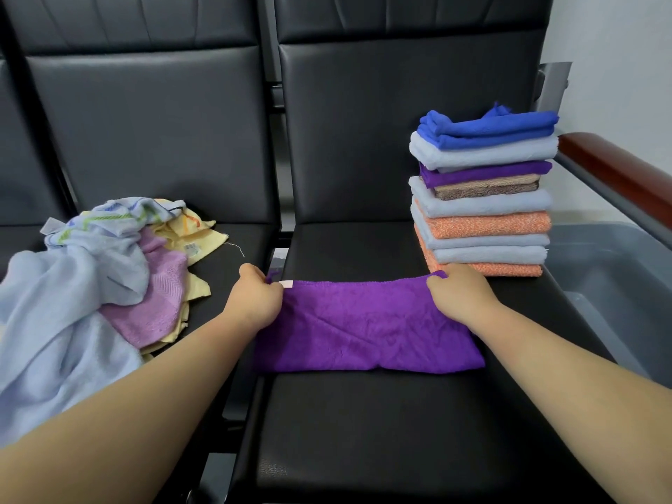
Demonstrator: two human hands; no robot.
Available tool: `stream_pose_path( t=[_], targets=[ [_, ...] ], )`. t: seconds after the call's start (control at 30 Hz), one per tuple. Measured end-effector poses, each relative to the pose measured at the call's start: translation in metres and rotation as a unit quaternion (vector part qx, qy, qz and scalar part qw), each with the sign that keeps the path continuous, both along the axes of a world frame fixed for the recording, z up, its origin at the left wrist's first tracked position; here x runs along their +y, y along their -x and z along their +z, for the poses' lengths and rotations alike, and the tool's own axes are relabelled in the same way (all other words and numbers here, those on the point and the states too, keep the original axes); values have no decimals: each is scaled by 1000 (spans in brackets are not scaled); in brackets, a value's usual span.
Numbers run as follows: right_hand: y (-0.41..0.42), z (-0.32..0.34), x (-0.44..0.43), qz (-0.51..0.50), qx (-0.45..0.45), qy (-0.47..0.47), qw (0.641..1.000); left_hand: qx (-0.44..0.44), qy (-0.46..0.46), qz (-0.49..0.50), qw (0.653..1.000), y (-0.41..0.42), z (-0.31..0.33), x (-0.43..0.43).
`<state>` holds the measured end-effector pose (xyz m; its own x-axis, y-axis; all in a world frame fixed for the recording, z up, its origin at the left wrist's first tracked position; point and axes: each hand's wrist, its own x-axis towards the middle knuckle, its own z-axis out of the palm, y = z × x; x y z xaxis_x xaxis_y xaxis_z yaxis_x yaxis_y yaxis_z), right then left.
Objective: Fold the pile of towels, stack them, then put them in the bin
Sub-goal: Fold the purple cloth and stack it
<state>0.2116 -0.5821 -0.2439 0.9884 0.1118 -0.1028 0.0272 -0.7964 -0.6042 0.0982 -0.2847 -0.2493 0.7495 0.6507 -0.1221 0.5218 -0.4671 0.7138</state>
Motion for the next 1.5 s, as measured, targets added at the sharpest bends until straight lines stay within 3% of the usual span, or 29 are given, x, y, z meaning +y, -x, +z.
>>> stream_pose_path(
  t=[0.1, 0.47, 0.77, 1.0, 1.13, 1.2, 1.37, 1.5],
  targets=[
    [2, 2, -2, -2, -8, 1, 1000, -25, -5, -37, 999, 8, 1, -2],
    [3, -6, -6, -11, -38, -11, 999, 16, 4, -186, 982, 20, 4, 8],
    [5, -2, -2, -24, -21, 23, 999, 70, 4, -198, 978, 16, 10, 1],
    [31, 13, -2, -28, -25, -14, 999, 64, -45, -84, 993, 31, 7, 0],
    [52, 20, 0, 15, -98, 127, 987, 31, -49, -66, 996, 42, 5, -5],
    [62, 21, 5, 71, -122, 153, 978, 16, -52, -76, 996, 49, 4, -9],
    [81, 12, 21, 193, -67, 181, 962, -34, -45, -81, 995, 63, 2, -18],
    [81, 8, 16, 174, -42, 186, 966, -48, -33, -116, 992, 70, 2, -15]
  ],
)
